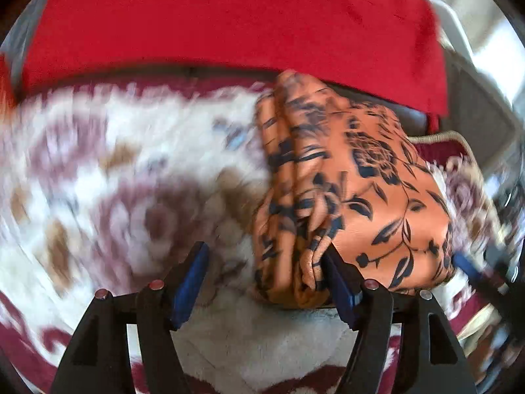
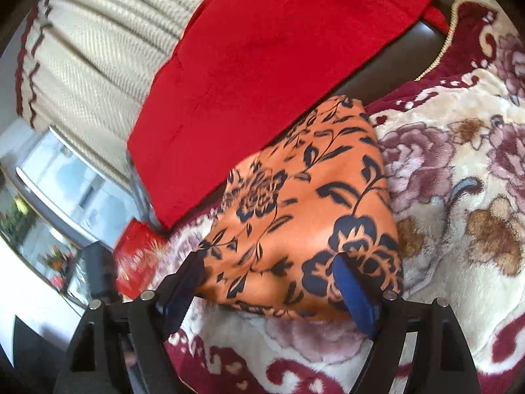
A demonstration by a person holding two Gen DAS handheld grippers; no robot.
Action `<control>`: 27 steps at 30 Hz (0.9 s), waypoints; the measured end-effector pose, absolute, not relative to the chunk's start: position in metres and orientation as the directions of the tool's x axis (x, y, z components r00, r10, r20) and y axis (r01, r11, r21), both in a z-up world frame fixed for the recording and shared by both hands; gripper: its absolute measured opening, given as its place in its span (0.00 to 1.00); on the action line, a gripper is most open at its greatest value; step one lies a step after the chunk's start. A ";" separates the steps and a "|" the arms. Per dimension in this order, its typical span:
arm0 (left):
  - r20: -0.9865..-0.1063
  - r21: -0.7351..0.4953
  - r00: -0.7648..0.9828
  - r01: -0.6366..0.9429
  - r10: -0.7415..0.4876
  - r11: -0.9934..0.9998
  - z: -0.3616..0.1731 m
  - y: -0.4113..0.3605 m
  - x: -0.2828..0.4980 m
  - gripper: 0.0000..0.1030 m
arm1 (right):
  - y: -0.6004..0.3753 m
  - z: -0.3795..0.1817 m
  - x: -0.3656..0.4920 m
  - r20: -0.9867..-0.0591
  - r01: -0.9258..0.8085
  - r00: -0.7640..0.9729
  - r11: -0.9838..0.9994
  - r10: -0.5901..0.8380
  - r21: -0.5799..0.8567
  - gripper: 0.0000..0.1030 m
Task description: Fold small clothes
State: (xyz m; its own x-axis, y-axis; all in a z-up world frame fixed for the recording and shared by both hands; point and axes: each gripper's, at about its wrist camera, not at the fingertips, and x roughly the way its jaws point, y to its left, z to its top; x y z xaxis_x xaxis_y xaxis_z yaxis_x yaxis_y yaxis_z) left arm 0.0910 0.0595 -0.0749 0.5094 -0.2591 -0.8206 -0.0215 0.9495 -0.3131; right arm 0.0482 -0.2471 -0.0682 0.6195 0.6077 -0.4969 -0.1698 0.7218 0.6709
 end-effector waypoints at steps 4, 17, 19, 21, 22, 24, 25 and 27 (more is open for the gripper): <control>-0.795 -0.246 0.573 -0.005 -0.199 0.969 -0.053 0.052 0.068 0.71 | -0.246 -0.062 0.032 -0.518 -0.160 0.623 0.743 0.587 0.649 0.81; -0.694 -0.076 0.720 -0.038 -0.025 0.996 0.000 0.045 0.011 0.86 | -0.224 -0.040 -0.027 -0.621 -0.101 0.716 0.927 0.320 0.362 1.00; -0.676 -0.053 0.737 -0.032 -0.012 0.998 0.008 0.041 0.004 0.86 | -0.222 -0.035 -0.032 -0.620 -0.099 0.735 0.948 0.274 0.302 1.00; -0.660 -0.036 0.751 -0.029 -0.002 0.999 0.013 0.036 -0.002 0.87 | -0.221 -0.028 -0.038 -0.611 -0.096 0.757 0.964 0.232 0.247 1.00; -0.649 -0.029 0.761 -0.026 0.001 0.999 0.016 0.034 -0.006 0.88 | -0.220 -0.025 -0.040 -0.606 -0.094 0.766 0.970 0.213 0.222 1.00; -0.636 -0.020 0.771 -0.022 0.004 1.000 0.021 0.030 -0.012 0.89 | -0.219 -0.019 -0.044 -0.595 -0.098 0.780 0.977 0.195 0.191 1.00; -0.634 -0.018 0.773 -0.019 0.003 1.000 0.022 0.027 -0.015 0.89 | -0.218 -0.016 -0.046 -0.590 -0.096 0.786 0.979 0.186 0.181 1.00; -0.632 -0.013 0.775 -0.018 0.006 1.000 0.025 0.023 -0.018 0.89 | -0.218 -0.012 -0.050 -0.578 -0.092 0.798 0.982 0.172 0.166 1.00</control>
State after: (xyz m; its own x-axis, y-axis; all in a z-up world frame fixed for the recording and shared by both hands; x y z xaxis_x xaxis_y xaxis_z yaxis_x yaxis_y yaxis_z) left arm -0.0184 0.0234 0.0249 0.7751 0.0056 -0.6318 -0.0182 0.9997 -0.0135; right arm -0.0497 -0.2185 -0.0116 0.7977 0.1725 -0.5778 -0.0924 0.9819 0.1656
